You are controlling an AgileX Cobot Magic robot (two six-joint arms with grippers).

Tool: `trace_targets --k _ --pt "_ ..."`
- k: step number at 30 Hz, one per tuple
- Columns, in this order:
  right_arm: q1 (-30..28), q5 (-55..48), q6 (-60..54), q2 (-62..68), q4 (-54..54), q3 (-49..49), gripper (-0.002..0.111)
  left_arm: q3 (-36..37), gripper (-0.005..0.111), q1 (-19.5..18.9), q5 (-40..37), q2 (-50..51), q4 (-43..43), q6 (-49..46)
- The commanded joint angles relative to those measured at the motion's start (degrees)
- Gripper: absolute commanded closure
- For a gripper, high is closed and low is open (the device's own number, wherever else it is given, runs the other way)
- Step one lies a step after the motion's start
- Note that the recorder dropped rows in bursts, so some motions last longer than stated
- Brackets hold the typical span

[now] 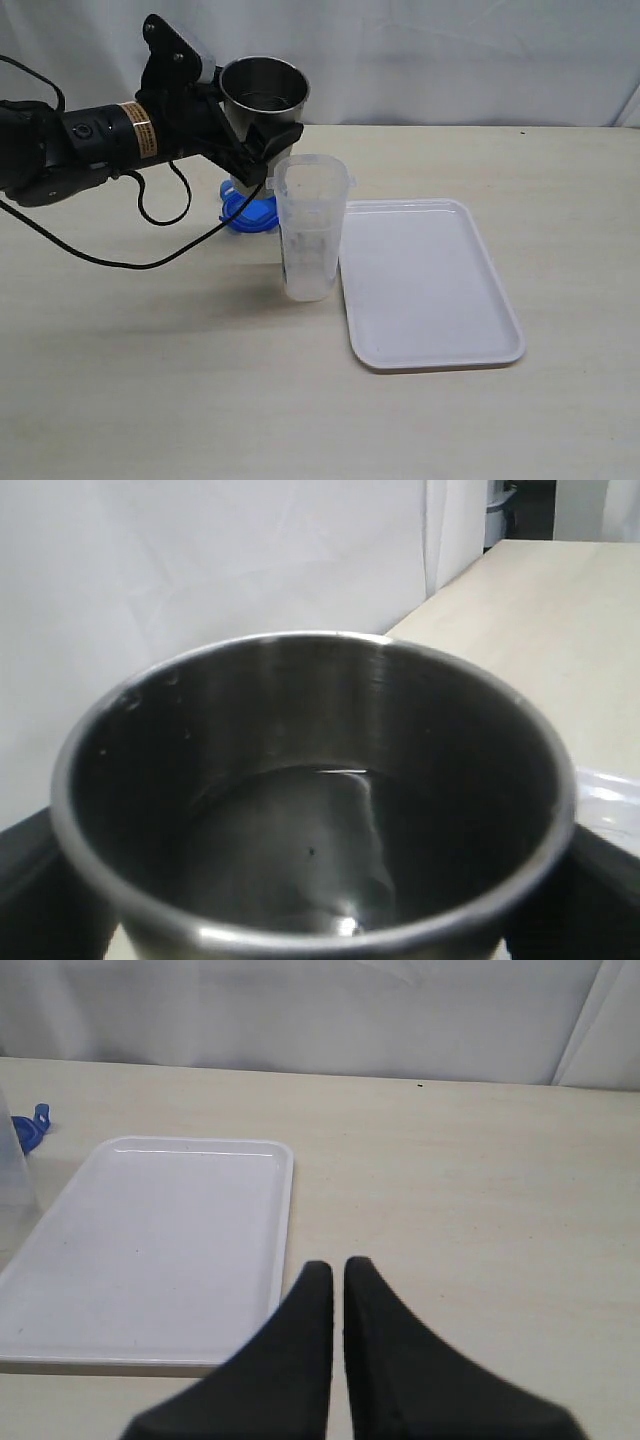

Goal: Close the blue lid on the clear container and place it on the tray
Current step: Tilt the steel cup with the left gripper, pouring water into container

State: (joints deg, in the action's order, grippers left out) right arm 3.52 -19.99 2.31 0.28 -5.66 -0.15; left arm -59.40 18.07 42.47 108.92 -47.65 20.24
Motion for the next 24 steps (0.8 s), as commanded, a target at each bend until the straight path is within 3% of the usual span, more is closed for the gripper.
trace_targets --k 1,24 --pt "0.0 0.19 0.11 -0.28 0.37 0.15 0.104 -0.96 0.107 0.02 3.51 -1.36 1.18 -3.49" --pt "0.0 0.19 0.11 -0.28 0.37 0.15 0.104 -0.96 0.107 0.02 5.72 -1.36 -1.23 -15.63"
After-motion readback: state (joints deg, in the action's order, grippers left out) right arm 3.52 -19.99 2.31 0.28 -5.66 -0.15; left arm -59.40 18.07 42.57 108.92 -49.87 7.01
